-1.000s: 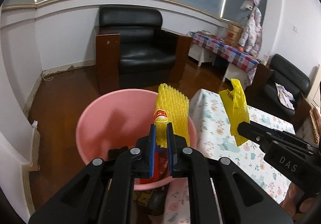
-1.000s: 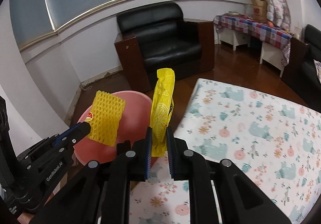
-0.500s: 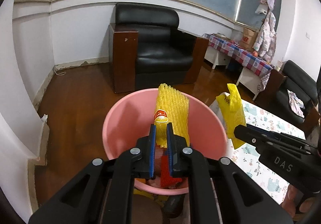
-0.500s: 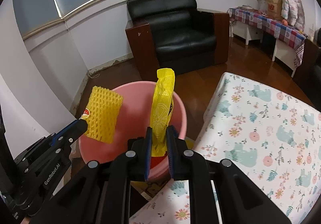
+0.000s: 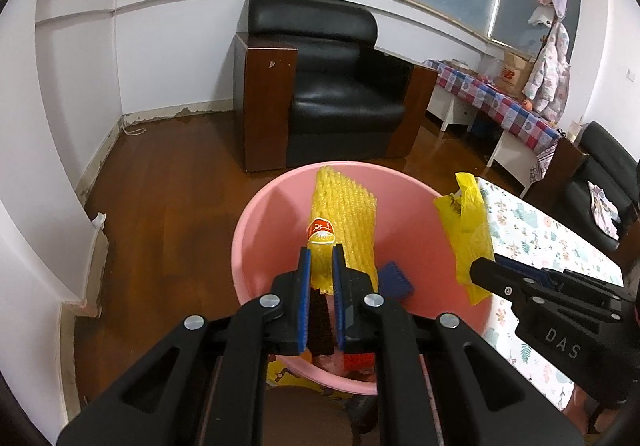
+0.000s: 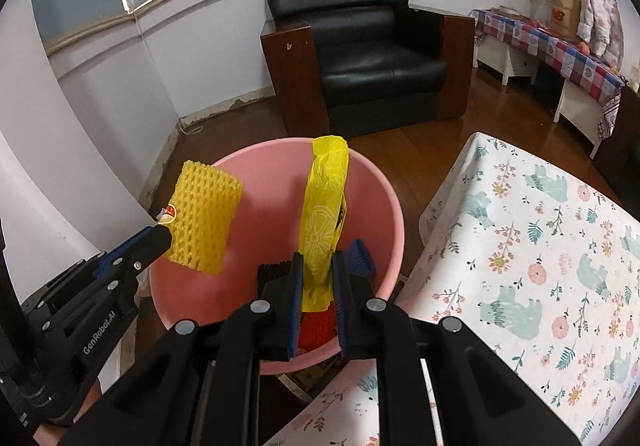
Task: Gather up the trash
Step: 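Lower both items into the pink bucket and open both tools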
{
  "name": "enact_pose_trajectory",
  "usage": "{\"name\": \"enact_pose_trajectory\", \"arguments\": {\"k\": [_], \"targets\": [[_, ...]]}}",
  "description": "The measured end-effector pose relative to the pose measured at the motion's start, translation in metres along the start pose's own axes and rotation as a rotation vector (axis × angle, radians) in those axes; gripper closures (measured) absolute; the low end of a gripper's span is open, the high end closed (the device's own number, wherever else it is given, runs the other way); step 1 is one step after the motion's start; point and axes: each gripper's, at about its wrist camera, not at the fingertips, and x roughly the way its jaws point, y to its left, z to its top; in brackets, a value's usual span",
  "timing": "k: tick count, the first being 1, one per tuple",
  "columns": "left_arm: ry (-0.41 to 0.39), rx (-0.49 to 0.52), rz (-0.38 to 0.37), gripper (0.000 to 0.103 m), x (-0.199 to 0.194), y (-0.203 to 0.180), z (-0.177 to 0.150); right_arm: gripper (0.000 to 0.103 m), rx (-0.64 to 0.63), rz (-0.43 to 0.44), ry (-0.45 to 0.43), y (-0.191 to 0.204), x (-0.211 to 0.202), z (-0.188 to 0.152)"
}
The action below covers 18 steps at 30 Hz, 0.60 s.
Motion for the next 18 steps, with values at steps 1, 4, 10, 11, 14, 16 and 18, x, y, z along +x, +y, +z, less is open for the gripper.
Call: {"name": "enact_pose_trajectory", "arguments": {"k": [1, 4, 10, 11, 14, 16, 18], "targets": [[0.003, -0.002, 0.003, 0.093, 0.001, 0.001, 0.000, 0.089, -0.002, 0.000, 0.004, 0.000, 0.002, 0.000], [0.012, -0.006, 0.009, 0.093, 0.005, -0.001, 0.000, 0.089, -0.006, -0.001, 0.013, 0.002, 0.008, 0.001], [0.022, -0.012, 0.008, 0.093, 0.010, 0.000, 0.000, 0.089, -0.018, -0.005, 0.021, 0.005, 0.017, 0.003], [0.024, -0.011, 0.004, 0.093, 0.010, 0.000, 0.000, 0.089, -0.019, -0.006, 0.022, 0.006, 0.018, 0.003], [0.032, -0.019, 0.000, 0.093, 0.014, 0.004, 0.000, 0.089, -0.025, -0.007, 0.024, 0.007, 0.022, 0.004], [0.043, -0.021, -0.001, 0.093, 0.017, 0.006, 0.001, 0.089, -0.025, -0.007, 0.025, 0.008, 0.023, 0.004], [0.048, -0.017, 0.001, 0.091, 0.019, 0.005, 0.000, 0.089, -0.027, -0.007, 0.026, 0.008, 0.024, 0.005]]}}
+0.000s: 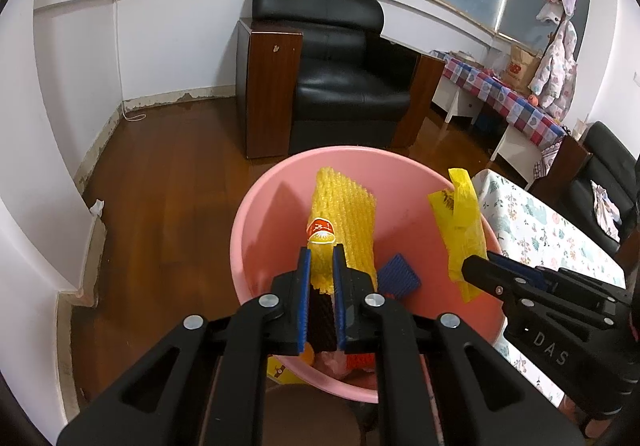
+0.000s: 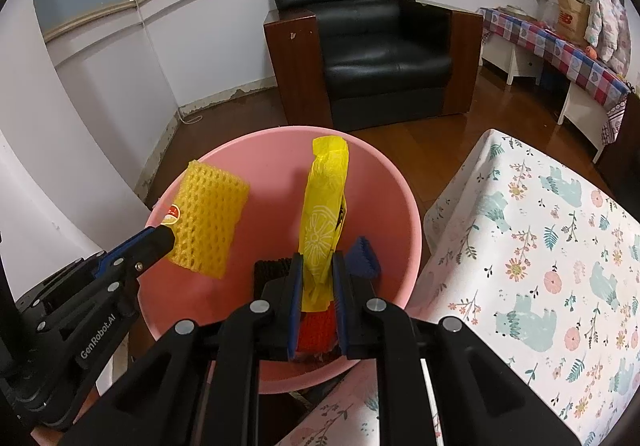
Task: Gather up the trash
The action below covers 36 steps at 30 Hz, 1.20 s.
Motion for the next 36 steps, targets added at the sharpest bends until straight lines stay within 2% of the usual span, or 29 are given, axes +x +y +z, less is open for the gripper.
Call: {"name": "enact_pose_trajectory", "arguments": {"k": [2, 4, 8, 19, 21, 22, 36], "targets": [[0.002, 0.001, 0.001, 0.080, 0.001, 0.001, 0.000, 0.089, 0.000, 0.000, 0.000, 0.002, 0.001, 0.001], [0.000, 0.001, -0.004, 0.076, 0.001, 0.001, 0.000, 0.089, 0.000, 0.001, 0.000, 0.002, 0.003, 0.002], [-0.006, 0.009, -0.005, 0.072, 0.001, 0.001, -0.001, 0.085, 0.002, 0.003, -0.001, 0.002, 0.005, 0.002], [-0.001, 0.014, -0.008, 0.070, -0.001, 0.001, -0.002, 0.078, 0.002, 0.003, -0.018, -0.004, 0.001, 0.000], [-0.001, 0.015, -0.009, 0.070, -0.001, 0.001, -0.002, 0.068, 0.000, 0.001, -0.024, -0.005, -0.001, -0.002], [0.001, 0.016, -0.010, 0.070, -0.001, 0.001, -0.002, 0.067, 0.000, 0.000, -0.033, -0.006, -0.004, -0.003], [-0.010, 0.026, -0.018, 0.066, -0.009, -0.002, -0.004, 0.058, -0.034, -0.003, -0.103, -0.010, -0.039, -0.016]]}}
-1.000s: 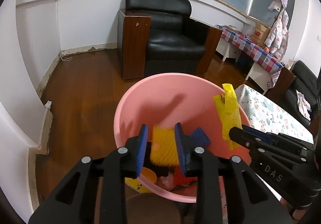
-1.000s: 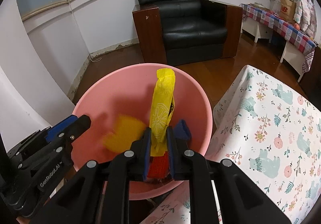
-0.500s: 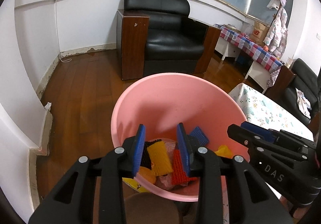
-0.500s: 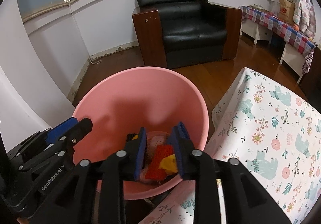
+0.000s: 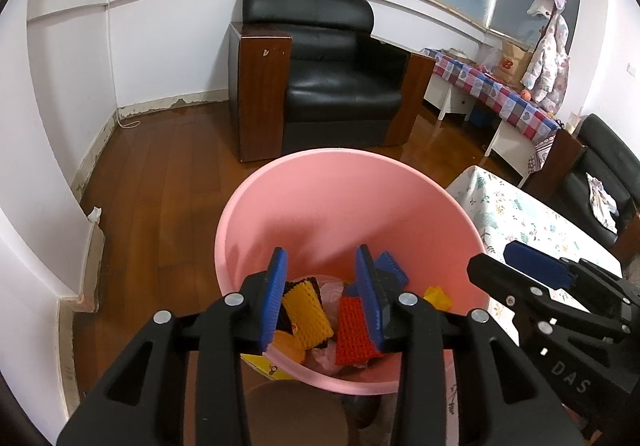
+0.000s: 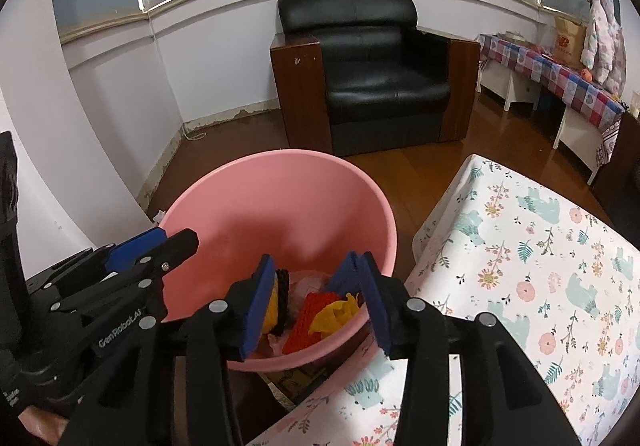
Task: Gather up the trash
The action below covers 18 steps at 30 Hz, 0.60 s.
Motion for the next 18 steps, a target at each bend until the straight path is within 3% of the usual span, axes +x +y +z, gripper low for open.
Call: {"name": "enact_pose_trajectory", "arguments": {"k": [3, 14, 18], "targets": [[-0.007, 0.001, -0.002, 0.061, -0.004, -0.001, 0.001, 0.056, 0.005, 0.005, -0.009, -0.002, -0.007, -0.003], [-0.021, 0.010, -0.015, 0.060, -0.017, -0.008, 0.004, 0.049, 0.021, 0.013, -0.044, -0.008, -0.037, -0.018], [-0.034, 0.018, -0.021, 0.052, -0.024, -0.013, 0.006, 0.048, 0.021, 0.017, -0.055, -0.007, -0.047, -0.021]]}}
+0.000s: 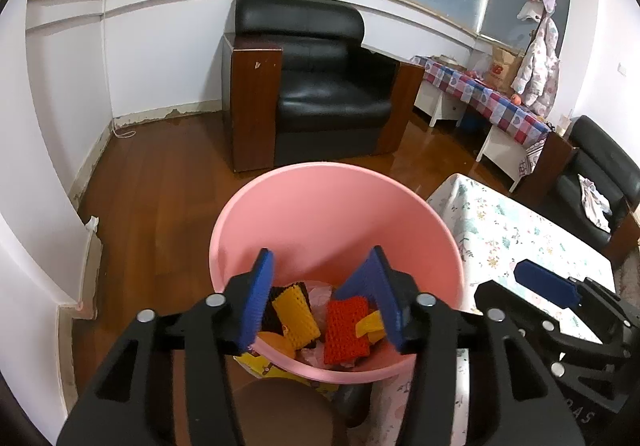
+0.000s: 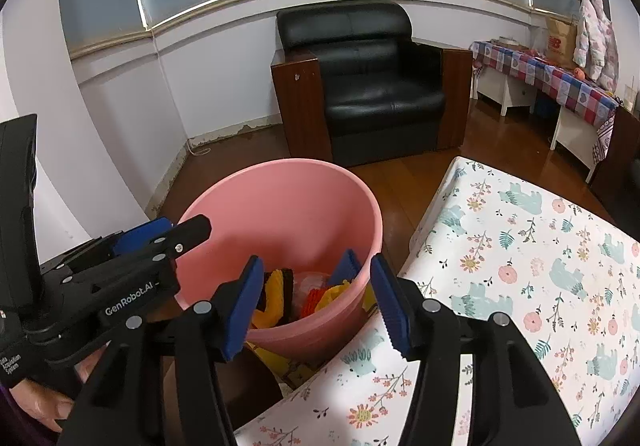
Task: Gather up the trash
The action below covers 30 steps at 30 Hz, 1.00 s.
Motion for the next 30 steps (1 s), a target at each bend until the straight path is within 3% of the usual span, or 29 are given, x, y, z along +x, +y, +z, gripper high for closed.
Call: {"name": "enact_pose_trajectory", "arguments": {"k": [17, 30], "targets": [[-0.049, 0.024, -0.040, 0.051, -0.030, -0.020, 0.003, 0.046, 0.001, -0.036, -0.102, -0.003, -0.047, -0.011], [-0.068, 0.066, -0.060, 0.051, -0.048, -0.041, -0.001, 0.045, 0.060, -0.055, -0.117, -0.019, -0.066, -0.022]]}}
